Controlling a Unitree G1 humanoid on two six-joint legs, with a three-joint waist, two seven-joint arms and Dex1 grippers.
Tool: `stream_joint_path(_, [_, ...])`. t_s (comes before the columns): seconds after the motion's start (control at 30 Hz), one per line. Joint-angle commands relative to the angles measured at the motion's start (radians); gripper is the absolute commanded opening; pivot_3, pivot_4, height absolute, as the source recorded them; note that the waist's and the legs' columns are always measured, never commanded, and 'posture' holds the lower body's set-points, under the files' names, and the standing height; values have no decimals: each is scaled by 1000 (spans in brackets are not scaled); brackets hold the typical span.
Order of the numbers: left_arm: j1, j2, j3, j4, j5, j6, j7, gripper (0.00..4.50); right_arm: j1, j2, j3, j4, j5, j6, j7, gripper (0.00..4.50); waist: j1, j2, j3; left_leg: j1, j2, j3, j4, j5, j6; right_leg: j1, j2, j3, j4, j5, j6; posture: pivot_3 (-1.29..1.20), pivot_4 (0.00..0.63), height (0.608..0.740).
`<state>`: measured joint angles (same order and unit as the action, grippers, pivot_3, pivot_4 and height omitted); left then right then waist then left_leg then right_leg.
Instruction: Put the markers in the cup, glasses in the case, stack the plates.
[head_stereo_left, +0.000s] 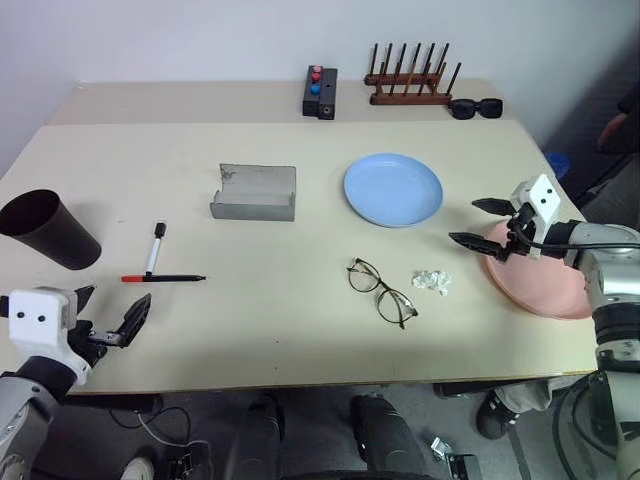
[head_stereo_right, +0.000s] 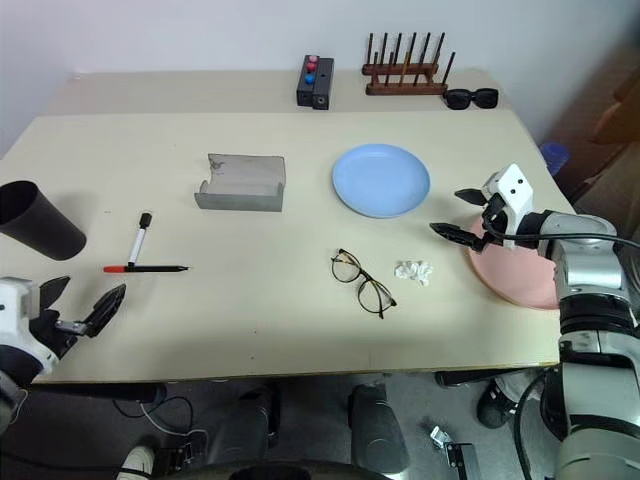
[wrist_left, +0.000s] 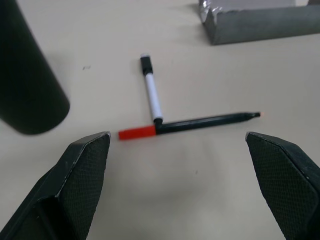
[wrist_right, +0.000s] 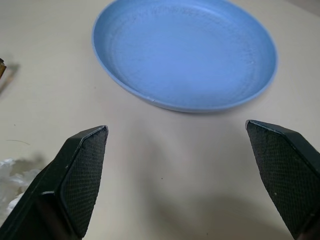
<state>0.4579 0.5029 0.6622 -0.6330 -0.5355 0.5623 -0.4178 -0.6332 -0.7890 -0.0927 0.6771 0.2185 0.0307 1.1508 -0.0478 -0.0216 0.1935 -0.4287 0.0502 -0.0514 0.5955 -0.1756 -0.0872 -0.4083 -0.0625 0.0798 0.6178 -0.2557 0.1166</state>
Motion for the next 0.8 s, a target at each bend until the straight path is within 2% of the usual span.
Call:
stream_joint_path(0.03, [1, 3, 46, -40, -18, -3, 12, 4464, -32, 5, -10, 29, 0, -40, 12, 4500, 1, 0, 0, 0, 0, 0, 0, 0, 0, 0, 0, 0, 0, 0, 0, 0, 150, 740])
stream_joint_path(0.47, [-67, 30, -4, -65, -16, 56, 67, 4464, -16, 39, -11, 22, 8, -78, 34, 4500, 1, 0, 0, 1, 0, 0, 0, 0, 0, 1, 0, 0, 2, 0, 0, 0, 150, 740])
stream_joint_path(0.67, [-175, 8, -57, -70, 8, 142, 198, 4464, 14, 88, -2, -119, 25, -22, 16, 4500, 2, 0, 0, 2, 0, 0, 1, 0, 0, 1, 1, 0, 5, 0, 1, 0, 150, 740])
stream_joint_path(0.8, [-315, -33, -100, -42, 75, 229, 367, 4464, 34, 124, 11, -211, 30, 31, -9, 4500, 5, 0, 0, 2, 0, -1, 2, 0, 0, 1, 1, 0, 8, -1, 3, 0, 150, 740])
